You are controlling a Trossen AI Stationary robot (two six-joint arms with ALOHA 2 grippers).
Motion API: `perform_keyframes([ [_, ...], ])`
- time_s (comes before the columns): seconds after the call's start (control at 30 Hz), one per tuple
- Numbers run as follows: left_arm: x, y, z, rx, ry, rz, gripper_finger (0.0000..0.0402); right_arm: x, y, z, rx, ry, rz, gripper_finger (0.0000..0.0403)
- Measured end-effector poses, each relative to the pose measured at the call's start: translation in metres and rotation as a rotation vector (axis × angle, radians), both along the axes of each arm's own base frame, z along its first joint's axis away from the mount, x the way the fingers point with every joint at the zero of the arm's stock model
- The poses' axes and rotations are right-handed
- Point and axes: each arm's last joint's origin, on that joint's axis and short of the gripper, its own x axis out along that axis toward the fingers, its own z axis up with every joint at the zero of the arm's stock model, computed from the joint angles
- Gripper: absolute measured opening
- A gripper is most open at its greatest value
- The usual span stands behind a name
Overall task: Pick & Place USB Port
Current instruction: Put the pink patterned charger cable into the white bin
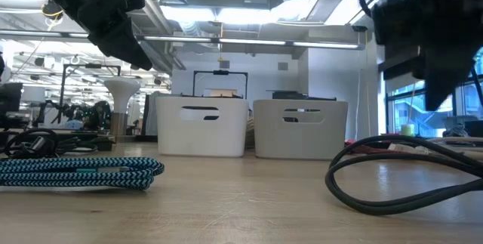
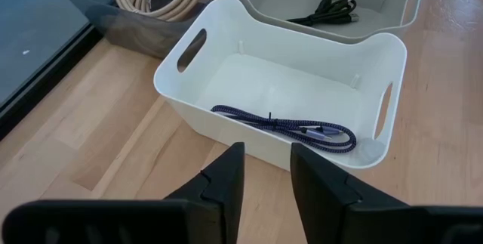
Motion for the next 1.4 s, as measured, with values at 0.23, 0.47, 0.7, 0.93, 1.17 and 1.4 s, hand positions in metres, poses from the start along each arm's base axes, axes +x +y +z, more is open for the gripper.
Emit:
perform_keyframes([
  [0.23, 0.0, 0.0, 0.0, 0.0, 0.0, 0.0, 0.0098, 0.011, 0.011, 0.005, 0.138, -0.113, 0.093, 0.013],
  [0.47, 0.005, 0.0, 0.009, 0.031, -0.066, -0.009, 0.0102, 0.007, -0.009, -0.001, -0.087, -0.062, 0.053, 0.013],
  [0.7, 0.006, 0.0, 0.01, 0.025, -0.083, -0.022, 0.0098, 0.011, -0.056, -0.004, -0.209, 0.043, -0.053, 0.013],
  [0.93, 0.006, 0.0, 0.01, 0.025, -0.085, -0.022, 0.0102, 0.013, -0.101, -0.005, -0.262, 0.085, -0.081, 0.013],
  [1.17, 0.006, 0.0, 0.011, 0.025, -0.086, -0.022, 0.0098, 0.01, -0.128, -0.011, -0.288, 0.094, -0.116, 0.013],
  [1.4, 0.007, -0.001, 0.012, -0.057, -0.14, 0.038, 0.0101, -0.008, -0.135, -0.041, -0.245, 0.148, -0.144, 0.013],
])
